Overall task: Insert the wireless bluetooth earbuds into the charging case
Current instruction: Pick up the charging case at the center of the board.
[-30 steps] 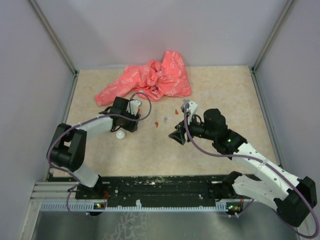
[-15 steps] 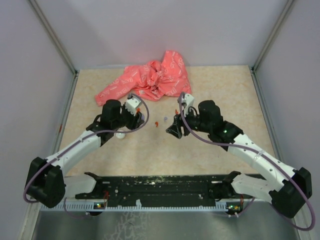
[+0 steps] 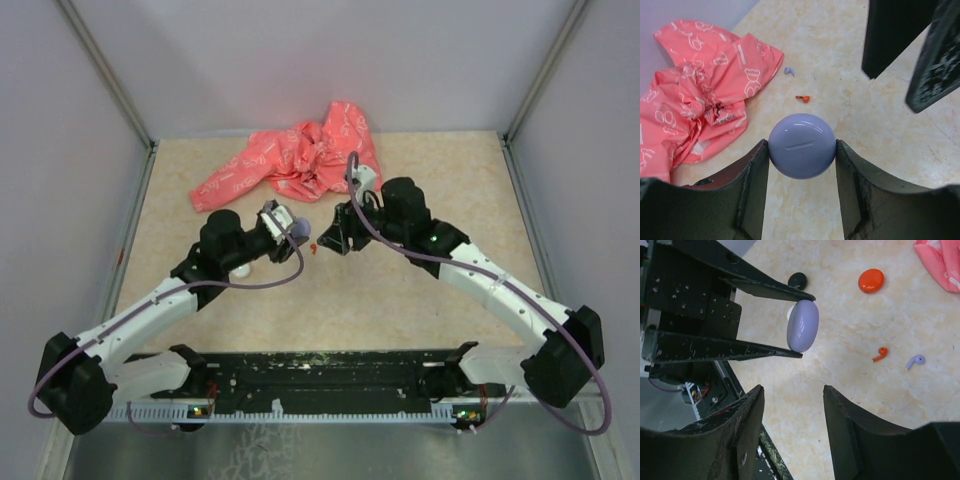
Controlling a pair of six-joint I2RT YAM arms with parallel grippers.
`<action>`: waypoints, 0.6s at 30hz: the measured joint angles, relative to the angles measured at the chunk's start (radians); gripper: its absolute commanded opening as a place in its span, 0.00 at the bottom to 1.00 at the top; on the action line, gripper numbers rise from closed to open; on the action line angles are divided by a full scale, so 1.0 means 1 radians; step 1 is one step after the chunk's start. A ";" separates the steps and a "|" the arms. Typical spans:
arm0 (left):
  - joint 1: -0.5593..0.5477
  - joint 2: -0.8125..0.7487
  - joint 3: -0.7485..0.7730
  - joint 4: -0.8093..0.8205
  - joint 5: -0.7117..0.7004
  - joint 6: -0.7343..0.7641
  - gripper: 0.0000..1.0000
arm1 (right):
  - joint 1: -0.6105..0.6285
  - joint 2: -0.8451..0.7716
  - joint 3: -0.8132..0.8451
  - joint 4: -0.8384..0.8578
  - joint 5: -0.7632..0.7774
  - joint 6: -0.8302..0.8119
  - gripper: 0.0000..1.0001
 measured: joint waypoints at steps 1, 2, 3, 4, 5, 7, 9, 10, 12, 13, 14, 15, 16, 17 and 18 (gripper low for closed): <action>-0.005 -0.001 0.000 0.012 0.002 0.005 0.37 | 0.000 0.010 0.008 0.005 -0.004 0.005 0.51; -0.011 -0.002 0.000 0.025 0.005 0.009 0.37 | 0.000 0.023 0.017 0.008 -0.009 0.009 0.51; -0.014 -0.002 0.000 0.034 0.008 0.012 0.37 | 0.000 0.035 0.026 0.014 -0.013 0.016 0.50; -0.017 -0.002 0.000 0.043 0.013 0.015 0.37 | 0.000 0.044 0.030 0.018 -0.016 0.019 0.50; -0.019 -0.002 0.000 0.049 0.016 0.016 0.37 | 0.000 0.054 0.035 0.023 -0.019 0.025 0.50; -0.021 -0.005 -0.001 0.058 0.023 0.016 0.37 | 0.000 0.072 0.041 0.033 -0.027 0.035 0.50; -0.023 -0.013 -0.007 0.069 0.029 0.016 0.37 | 0.000 0.090 0.048 0.045 -0.033 0.048 0.49; -0.023 -0.017 -0.011 0.074 0.031 0.016 0.37 | 0.000 0.100 0.049 0.057 -0.037 0.053 0.48; -0.023 -0.029 -0.021 0.079 0.038 0.015 0.37 | 0.000 0.118 0.049 0.076 -0.044 0.068 0.47; -0.023 -0.033 -0.025 0.082 0.041 0.015 0.37 | 0.000 0.126 0.049 0.082 -0.047 0.076 0.47; -0.023 -0.036 -0.029 0.085 0.046 0.015 0.37 | 0.000 0.133 0.049 0.091 -0.052 0.084 0.46; -0.024 -0.039 -0.033 0.085 0.050 0.015 0.37 | 0.000 0.140 0.049 0.099 -0.056 0.090 0.45; -0.025 -0.039 -0.036 0.086 0.054 0.014 0.37 | 0.000 0.145 0.050 0.104 -0.061 0.095 0.45; -0.026 -0.039 -0.039 0.087 0.059 0.014 0.37 | -0.001 0.154 0.055 0.112 -0.066 0.104 0.44; -0.026 -0.039 -0.041 0.087 0.063 0.013 0.37 | -0.001 0.163 0.056 0.126 -0.071 0.109 0.44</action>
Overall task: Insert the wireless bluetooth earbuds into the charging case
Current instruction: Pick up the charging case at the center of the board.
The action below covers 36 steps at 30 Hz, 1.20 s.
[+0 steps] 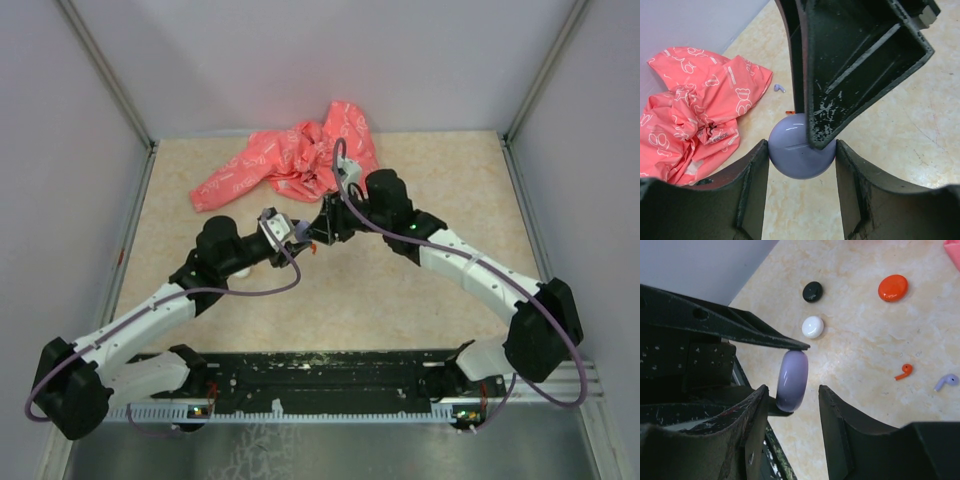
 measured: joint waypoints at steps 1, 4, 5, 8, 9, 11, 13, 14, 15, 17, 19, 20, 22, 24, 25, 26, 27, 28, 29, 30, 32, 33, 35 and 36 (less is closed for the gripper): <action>0.000 0.000 -0.002 0.001 0.002 -0.002 0.37 | 0.000 0.008 0.004 0.007 -0.005 0.008 0.43; 0.000 -0.001 -0.006 0.003 0.007 -0.003 0.37 | -0.003 0.022 0.005 0.028 -0.019 0.025 0.40; 0.000 -0.002 -0.007 0.003 0.008 -0.003 0.37 | -0.003 0.026 0.005 0.034 -0.024 0.030 0.39; 0.000 -0.005 -0.010 0.003 0.008 -0.004 0.38 | -0.003 0.035 0.005 0.048 -0.042 0.044 0.35; 0.000 -0.006 -0.010 0.003 0.008 -0.004 0.38 | -0.003 0.039 0.005 0.055 -0.048 0.047 0.33; 0.000 -0.008 -0.010 0.003 0.008 -0.005 0.39 | -0.003 0.047 0.005 0.060 -0.060 0.054 0.29; 0.000 -0.010 -0.010 0.003 0.008 -0.005 0.43 | -0.004 0.051 0.005 0.061 -0.066 0.057 0.24; 0.000 -0.011 -0.011 0.003 0.008 -0.005 0.46 | -0.004 0.051 0.005 0.061 -0.068 0.061 0.23; 0.000 -0.012 -0.012 0.004 0.008 -0.005 0.49 | -0.004 0.051 0.005 0.061 -0.069 0.063 0.21; 0.000 -0.014 -0.014 0.006 0.007 -0.005 0.56 | -0.004 0.051 0.005 0.059 -0.070 0.066 0.17; 0.000 -0.015 -0.014 0.006 0.006 -0.005 0.62 | -0.006 0.051 0.005 0.060 -0.072 0.063 0.13; 0.000 -0.015 -0.014 0.006 0.006 -0.006 0.65 | -0.008 0.051 0.005 0.060 -0.074 0.062 0.12; 0.000 -0.016 -0.014 0.007 0.006 -0.015 0.70 | -0.012 0.051 0.005 0.059 -0.087 0.053 0.09; 0.000 -0.021 -0.014 0.008 0.003 -0.030 0.73 | -0.018 0.051 0.005 0.056 -0.101 0.041 0.09; 0.000 -0.025 -0.015 0.011 0.002 -0.041 0.76 | -0.023 0.050 0.005 0.054 -0.107 0.034 0.09; 0.002 -0.030 -0.015 0.012 0.002 -0.050 0.78 | -0.031 0.048 0.005 0.051 -0.116 0.026 0.09; 0.003 -0.035 -0.015 0.014 0.002 -0.061 0.80 | -0.040 0.045 0.005 0.050 -0.122 0.018 0.09; 0.007 -0.040 -0.015 0.018 0.002 -0.071 0.81 | -0.049 0.040 0.005 0.046 -0.127 0.011 0.09; 0.014 -0.045 -0.015 0.023 0.006 -0.084 0.81 | -0.058 0.036 0.005 0.043 -0.132 0.005 0.08; 0.021 -0.049 -0.015 0.027 0.014 -0.098 0.82 | -0.069 0.029 0.005 0.038 -0.140 -0.004 0.08; 0.042 -0.054 -0.016 0.040 0.043 -0.134 0.81 | -0.089 0.010 0.005 0.033 -0.159 -0.023 0.08; 0.060 -0.055 -0.016 0.050 0.071 -0.158 0.81 | -0.100 -0.002 0.005 0.034 -0.175 -0.035 0.08; 0.103 -0.055 -0.018 0.079 0.138 -0.214 0.79 | -0.117 -0.021 0.005 0.039 -0.205 -0.050 0.08; 0.128 -0.055 -0.021 0.099 0.175 -0.250 0.78 | -0.127 -0.034 0.005 0.043 -0.227 -0.062 0.08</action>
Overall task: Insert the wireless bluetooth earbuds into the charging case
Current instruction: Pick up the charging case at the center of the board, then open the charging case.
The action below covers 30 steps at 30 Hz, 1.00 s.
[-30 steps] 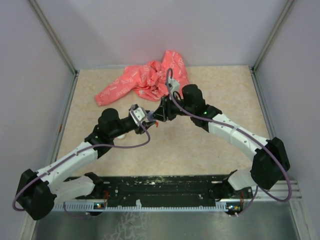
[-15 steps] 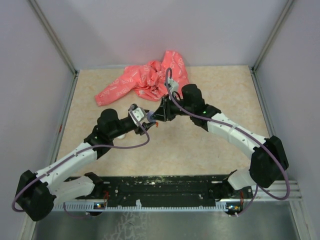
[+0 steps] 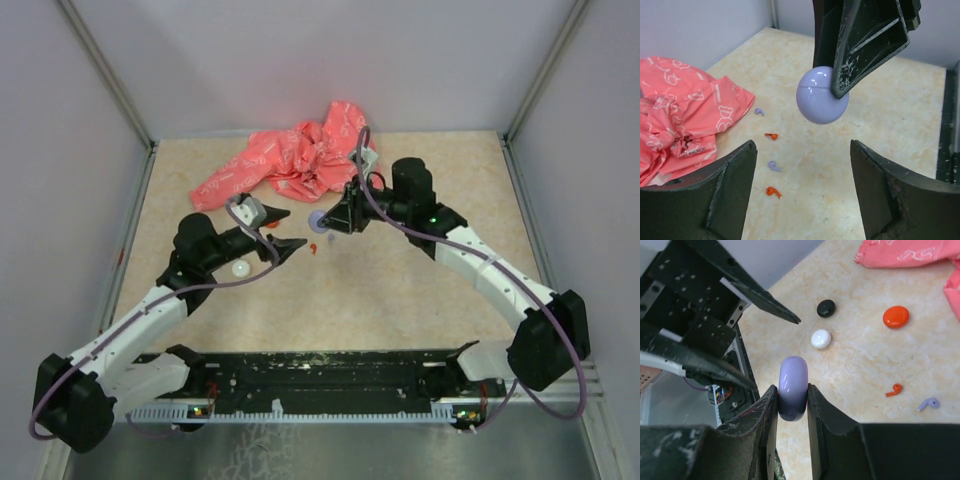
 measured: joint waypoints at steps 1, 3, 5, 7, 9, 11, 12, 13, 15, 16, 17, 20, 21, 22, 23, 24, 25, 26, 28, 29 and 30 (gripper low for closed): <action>0.023 0.001 -0.005 0.026 0.038 -0.033 0.76 | -0.006 -0.009 0.000 0.005 -0.015 -0.011 0.08; 0.063 0.007 -0.016 0.088 0.112 -0.110 0.75 | -0.013 -0.027 0.000 0.013 -0.042 -0.039 0.08; 0.090 0.017 -0.023 0.146 0.177 -0.180 0.73 | -0.014 -0.041 0.000 0.011 -0.068 -0.068 0.08; 0.098 0.029 -0.026 0.195 0.233 -0.234 0.71 | -0.014 -0.049 0.000 0.010 -0.097 -0.098 0.08; 0.098 0.041 -0.027 0.232 0.276 -0.272 0.69 | -0.014 -0.051 0.000 0.010 -0.127 -0.128 0.08; 0.099 0.056 -0.027 0.269 0.319 -0.316 0.66 | -0.014 -0.051 0.000 0.006 -0.160 -0.157 0.08; 0.099 0.063 -0.028 0.284 0.336 -0.335 0.65 | -0.014 -0.051 0.000 0.004 -0.170 -0.166 0.08; 0.099 0.070 -0.028 0.299 0.353 -0.352 0.64 | -0.014 -0.051 0.000 0.003 -0.188 -0.177 0.08; 0.099 0.080 -0.028 0.319 0.380 -0.379 0.61 | -0.014 -0.051 0.000 0.003 -0.217 -0.193 0.08; 0.099 0.085 -0.028 0.330 0.392 -0.393 0.60 | -0.013 -0.051 0.000 0.003 -0.232 -0.203 0.08; 0.099 0.090 -0.028 0.340 0.403 -0.404 0.59 | -0.011 -0.050 0.000 0.003 -0.244 -0.212 0.08; 0.099 0.102 -0.028 0.362 0.431 -0.435 0.56 | 0.004 -0.043 0.010 -0.013 -0.264 -0.248 0.09; 0.099 0.105 -0.028 0.366 0.436 -0.441 0.55 | 0.011 -0.036 0.019 -0.020 -0.267 -0.260 0.08; 0.099 0.109 -0.028 0.371 0.442 -0.449 0.54 | 0.020 -0.029 0.029 -0.027 -0.269 -0.270 0.09; 0.099 0.114 -0.028 0.375 0.448 -0.457 0.53 | 0.027 -0.023 0.037 -0.034 -0.270 -0.280 0.09; 0.099 0.119 -0.028 0.380 0.455 -0.467 0.52 | 0.034 -0.019 0.041 -0.035 -0.271 -0.288 0.08; 0.099 0.124 -0.028 0.384 0.462 -0.473 0.51 | 0.042 -0.016 0.046 -0.042 -0.271 -0.295 0.09; 0.099 0.129 -0.028 0.388 0.467 -0.481 0.50 | 0.047 -0.014 0.049 -0.044 -0.271 -0.300 0.09; 0.099 0.142 -0.028 0.401 0.483 -0.500 0.46 | 0.060 -0.007 0.061 -0.059 -0.272 -0.316 0.09; 0.099 0.148 -0.028 0.406 0.490 -0.510 0.45 | 0.065 -0.002 0.068 -0.067 -0.273 -0.326 0.09; 0.099 0.153 -0.028 0.414 0.497 -0.521 0.44 | 0.068 0.002 0.075 -0.074 -0.273 -0.335 0.09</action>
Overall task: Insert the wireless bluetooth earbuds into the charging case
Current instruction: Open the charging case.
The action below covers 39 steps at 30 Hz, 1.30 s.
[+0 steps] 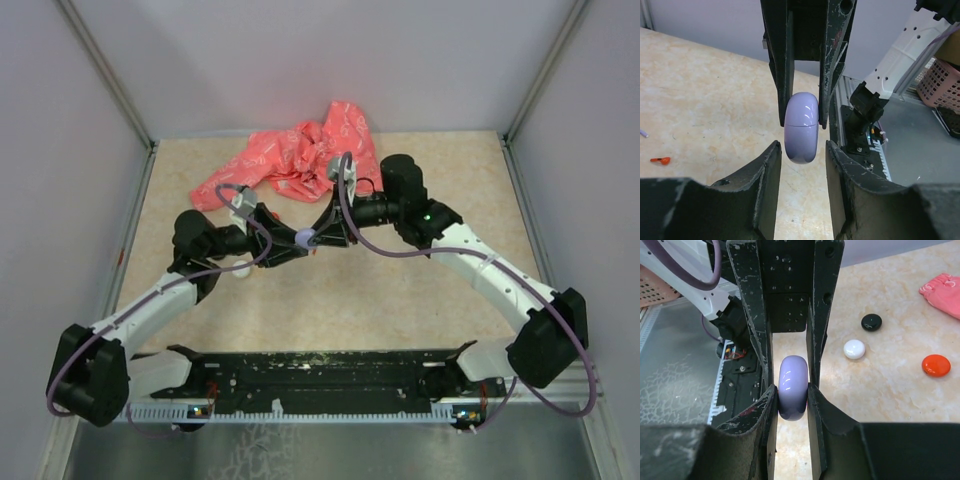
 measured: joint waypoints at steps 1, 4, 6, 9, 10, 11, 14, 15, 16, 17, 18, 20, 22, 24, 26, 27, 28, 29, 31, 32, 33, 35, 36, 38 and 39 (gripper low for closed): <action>0.000 0.005 0.000 0.007 0.006 -0.009 0.43 | 0.005 0.006 0.010 -0.013 0.000 -0.014 0.09; 0.000 0.016 0.000 0.021 0.024 -0.031 0.40 | 0.011 0.014 0.024 -0.032 0.000 -0.039 0.09; 0.000 0.020 0.000 0.028 0.032 -0.041 0.39 | 0.013 0.019 0.029 -0.050 0.000 -0.056 0.09; 0.000 0.025 0.000 0.032 0.040 -0.056 0.36 | 0.019 0.021 0.035 -0.072 0.000 -0.079 0.09; 0.000 0.026 0.000 0.034 0.042 -0.060 0.32 | 0.022 0.021 0.039 -0.081 0.001 -0.089 0.09; 0.000 0.027 0.000 0.037 0.045 -0.064 0.29 | 0.026 0.022 0.043 -0.094 0.002 -0.100 0.09; 0.003 0.032 0.000 0.047 0.057 -0.077 0.16 | 0.032 0.022 0.054 -0.118 0.007 -0.119 0.10; 0.003 0.035 0.000 0.051 0.061 -0.081 0.11 | 0.034 0.023 0.058 -0.127 0.012 -0.128 0.11; 0.005 0.039 0.000 0.055 0.064 -0.083 0.05 | 0.035 0.026 0.063 -0.137 0.016 -0.135 0.13; 0.006 0.042 0.000 0.056 0.069 -0.084 0.00 | 0.037 0.027 0.064 -0.144 0.020 -0.142 0.14; 0.007 0.046 0.000 0.056 0.072 -0.084 0.00 | 0.037 0.029 0.066 -0.151 0.025 -0.146 0.15; 0.009 0.053 0.000 0.058 0.078 -0.084 0.00 | 0.037 0.029 0.068 -0.161 0.037 -0.154 0.18; 0.009 0.056 0.000 0.058 0.083 -0.080 0.00 | 0.037 0.029 0.068 -0.168 0.045 -0.158 0.20; 0.009 0.056 0.000 0.055 0.087 -0.068 0.00 | 0.041 0.028 0.068 -0.170 0.055 -0.159 0.28; 0.008 0.054 0.000 0.047 0.089 -0.044 0.00 | 0.043 0.025 0.068 -0.173 0.066 -0.158 0.34; 0.008 0.050 0.000 0.038 0.088 -0.027 0.00 | 0.043 0.024 0.068 -0.176 0.071 -0.158 0.36; 0.006 0.047 0.000 0.026 0.088 -0.010 0.00 | 0.043 0.024 0.068 -0.178 0.077 -0.157 0.37; 0.003 0.040 0.000 0.010 0.086 0.010 0.00 | 0.042 0.024 0.068 -0.179 0.081 -0.154 0.38; -0.002 0.023 0.000 -0.026 0.082 0.057 0.00 | 0.040 0.023 0.068 -0.183 0.083 -0.149 0.39; -0.003 0.014 0.000 -0.044 0.082 0.080 0.00 | 0.037 0.020 0.068 -0.185 0.083 -0.145 0.39; -0.003 0.005 0.000 -0.061 0.082 0.107 0.00 | 0.035 0.016 0.068 -0.185 0.083 -0.142 0.39; -0.007 -0.011 0.000 -0.084 0.083 0.150 0.00 | 0.028 0.006 0.068 -0.184 0.084 -0.138 0.39; -0.008 -0.018 -0.001 -0.087 0.085 0.165 0.00 | 0.024 0.000 0.068 -0.182 0.084 -0.135 0.39; -0.011 -0.033 -0.008 -0.090 0.095 0.195 0.00 | 0.015 -0.013 0.068 -0.175 0.093 -0.134 0.39; -0.013 -0.040 -0.010 -0.091 0.101 0.208 0.00 | 0.011 -0.016 0.068 -0.172 0.097 -0.133 0.39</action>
